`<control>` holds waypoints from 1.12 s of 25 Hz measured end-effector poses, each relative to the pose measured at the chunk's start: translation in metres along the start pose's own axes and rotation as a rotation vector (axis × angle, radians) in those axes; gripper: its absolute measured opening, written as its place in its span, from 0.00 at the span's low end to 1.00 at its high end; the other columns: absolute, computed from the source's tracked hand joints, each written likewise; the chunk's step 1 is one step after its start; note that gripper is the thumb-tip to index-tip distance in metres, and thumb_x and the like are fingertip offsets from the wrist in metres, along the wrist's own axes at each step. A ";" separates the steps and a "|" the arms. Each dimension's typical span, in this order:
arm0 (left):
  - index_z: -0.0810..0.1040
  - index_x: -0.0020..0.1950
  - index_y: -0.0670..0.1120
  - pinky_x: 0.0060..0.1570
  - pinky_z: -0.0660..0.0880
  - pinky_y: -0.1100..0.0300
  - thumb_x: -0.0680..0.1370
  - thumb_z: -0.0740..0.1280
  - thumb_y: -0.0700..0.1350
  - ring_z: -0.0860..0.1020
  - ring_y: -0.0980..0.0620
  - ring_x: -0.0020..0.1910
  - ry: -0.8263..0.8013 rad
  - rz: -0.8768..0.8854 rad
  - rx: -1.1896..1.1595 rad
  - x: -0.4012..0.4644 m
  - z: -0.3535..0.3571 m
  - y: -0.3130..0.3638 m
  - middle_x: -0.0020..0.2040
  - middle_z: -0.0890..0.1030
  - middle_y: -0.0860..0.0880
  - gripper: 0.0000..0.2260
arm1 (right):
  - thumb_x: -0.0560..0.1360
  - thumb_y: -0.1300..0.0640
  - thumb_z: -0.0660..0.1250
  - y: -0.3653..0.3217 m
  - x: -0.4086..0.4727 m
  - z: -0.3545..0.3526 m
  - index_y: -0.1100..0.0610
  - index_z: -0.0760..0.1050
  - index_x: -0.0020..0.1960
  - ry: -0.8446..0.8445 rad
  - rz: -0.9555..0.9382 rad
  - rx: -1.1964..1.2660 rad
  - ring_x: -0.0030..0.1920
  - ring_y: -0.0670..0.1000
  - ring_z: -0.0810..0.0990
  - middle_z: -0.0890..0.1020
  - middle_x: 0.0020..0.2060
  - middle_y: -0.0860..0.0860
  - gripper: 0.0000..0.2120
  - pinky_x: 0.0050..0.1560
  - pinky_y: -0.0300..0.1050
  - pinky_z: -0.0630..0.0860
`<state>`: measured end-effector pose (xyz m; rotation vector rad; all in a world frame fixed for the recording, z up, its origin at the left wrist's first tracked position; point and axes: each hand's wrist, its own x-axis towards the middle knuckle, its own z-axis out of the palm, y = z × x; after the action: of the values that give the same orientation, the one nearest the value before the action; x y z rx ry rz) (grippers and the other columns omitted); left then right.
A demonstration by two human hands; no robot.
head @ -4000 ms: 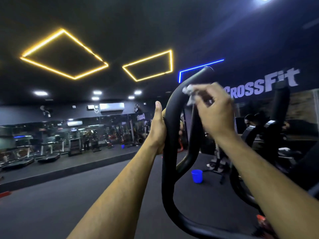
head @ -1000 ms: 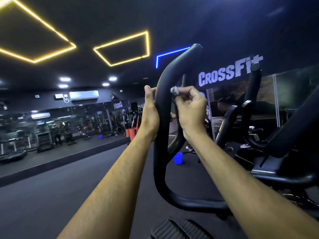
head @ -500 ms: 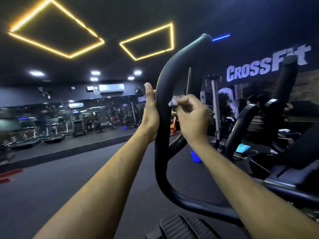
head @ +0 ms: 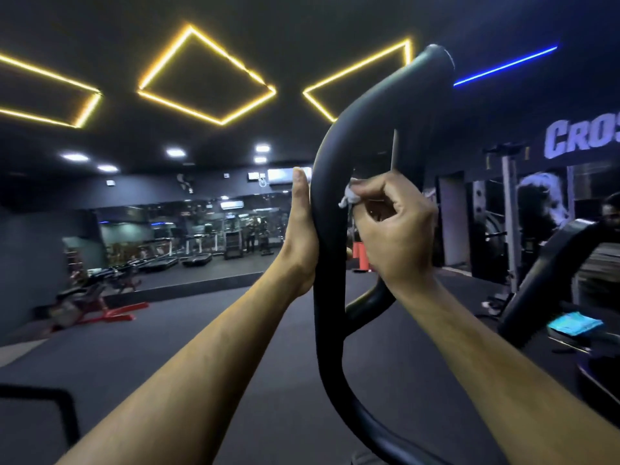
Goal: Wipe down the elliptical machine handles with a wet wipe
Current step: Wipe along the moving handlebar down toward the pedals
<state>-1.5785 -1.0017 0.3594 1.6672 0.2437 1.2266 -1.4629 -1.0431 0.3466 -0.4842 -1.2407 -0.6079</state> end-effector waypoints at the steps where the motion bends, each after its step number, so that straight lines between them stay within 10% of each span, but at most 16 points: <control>1: 0.83 0.54 0.38 0.34 0.73 0.59 0.79 0.41 0.75 0.76 0.42 0.36 -0.010 0.005 0.008 -0.001 0.002 0.000 0.43 0.79 0.37 0.46 | 0.74 0.70 0.72 0.006 -0.005 -0.004 0.66 0.81 0.43 -0.019 -0.044 -0.014 0.44 0.45 0.83 0.84 0.41 0.54 0.02 0.49 0.34 0.77; 4: 0.82 0.38 0.47 0.34 0.73 0.60 0.81 0.40 0.72 0.76 0.50 0.31 0.055 0.005 -0.021 -0.006 0.007 0.002 0.33 0.77 0.46 0.40 | 0.74 0.70 0.71 0.015 -0.025 -0.009 0.66 0.80 0.43 -0.099 -0.116 -0.047 0.44 0.47 0.81 0.83 0.40 0.55 0.03 0.49 0.34 0.77; 14: 0.79 0.46 0.45 0.52 0.67 0.44 0.81 0.41 0.73 0.71 0.43 0.52 0.213 0.008 -0.026 -0.007 0.011 0.002 0.54 0.74 0.40 0.38 | 0.74 0.72 0.72 0.017 -0.062 -0.016 0.66 0.80 0.44 -0.190 -0.052 -0.064 0.46 0.44 0.80 0.82 0.41 0.55 0.04 0.50 0.31 0.76; 19: 0.85 0.34 0.52 0.35 0.68 0.54 0.81 0.41 0.73 0.69 0.42 0.51 0.197 -0.005 -0.109 -0.011 0.018 0.006 0.57 0.71 0.40 0.41 | 0.73 0.71 0.71 0.007 -0.087 -0.016 0.65 0.80 0.45 -0.168 0.104 -0.094 0.46 0.48 0.83 0.83 0.42 0.54 0.04 0.47 0.34 0.79; 28: 0.78 0.64 0.47 0.58 0.81 0.44 0.82 0.39 0.71 0.83 0.37 0.60 0.146 0.023 -0.062 -0.002 -0.001 -0.006 0.61 0.83 0.33 0.39 | 0.76 0.64 0.69 -0.004 -0.136 -0.019 0.57 0.79 0.46 -0.252 0.184 -0.365 0.39 0.51 0.81 0.81 0.43 0.48 0.03 0.35 0.53 0.79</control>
<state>-1.5776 -0.9997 0.3540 1.5329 0.2737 1.3610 -1.4798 -1.0364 0.2108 -0.9940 -1.3077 -0.6322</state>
